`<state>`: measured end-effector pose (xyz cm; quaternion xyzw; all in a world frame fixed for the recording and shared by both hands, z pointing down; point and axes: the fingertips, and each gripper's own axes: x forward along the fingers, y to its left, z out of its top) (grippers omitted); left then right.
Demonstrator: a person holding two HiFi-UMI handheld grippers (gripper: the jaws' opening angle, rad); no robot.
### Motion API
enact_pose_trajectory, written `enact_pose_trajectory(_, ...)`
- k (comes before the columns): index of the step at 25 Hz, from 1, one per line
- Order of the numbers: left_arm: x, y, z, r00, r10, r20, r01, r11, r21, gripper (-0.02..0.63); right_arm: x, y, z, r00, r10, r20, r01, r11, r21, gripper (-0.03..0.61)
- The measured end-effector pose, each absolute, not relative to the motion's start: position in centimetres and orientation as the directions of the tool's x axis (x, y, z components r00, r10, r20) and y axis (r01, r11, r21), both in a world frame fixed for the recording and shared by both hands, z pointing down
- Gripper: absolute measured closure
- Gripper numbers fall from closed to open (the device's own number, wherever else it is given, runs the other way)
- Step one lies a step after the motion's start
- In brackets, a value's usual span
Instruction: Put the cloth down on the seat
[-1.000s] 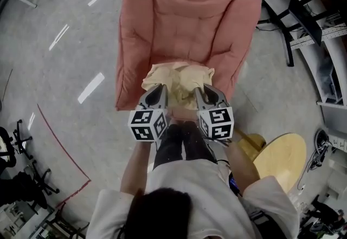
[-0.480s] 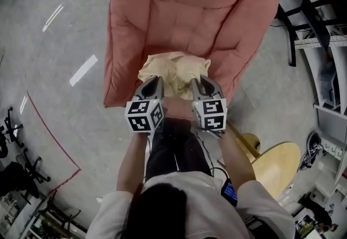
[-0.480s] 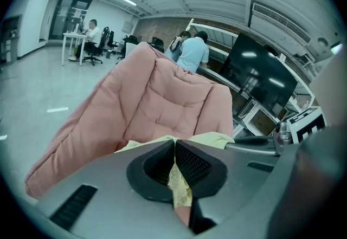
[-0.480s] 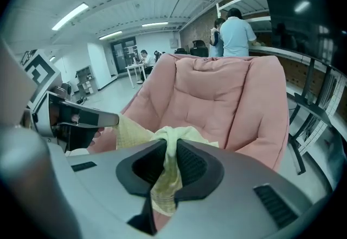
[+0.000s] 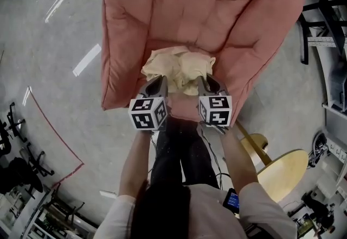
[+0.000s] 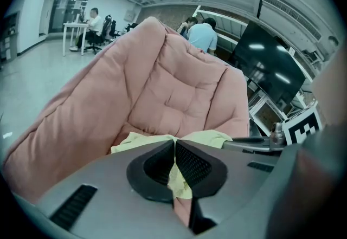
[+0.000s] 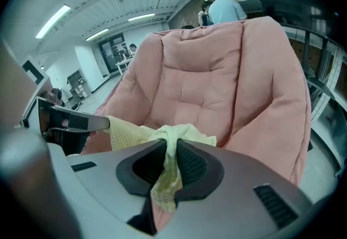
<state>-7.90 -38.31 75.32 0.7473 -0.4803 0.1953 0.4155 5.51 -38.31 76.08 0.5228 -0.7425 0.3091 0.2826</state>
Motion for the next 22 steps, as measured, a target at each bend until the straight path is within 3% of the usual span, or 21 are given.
enact_pose_trajectory(10,-6.8,-38.4,82.2,0.483,-0.509,0.712,-0.866,-0.158,0.474,0.581,4.2,-39.6,81.9,-0.321,-0.594,0.738,-0.946,0.232,-0.225,0.509)
enact_pose_trajectory(22,-6.6,-37.7,88.1,0.467,-0.477,0.745,-0.859,-0.045,0.51,0.58,5.5,-38.8,87.9,-0.307,-0.551,0.776,-0.947,0.093,-0.308,0.509)
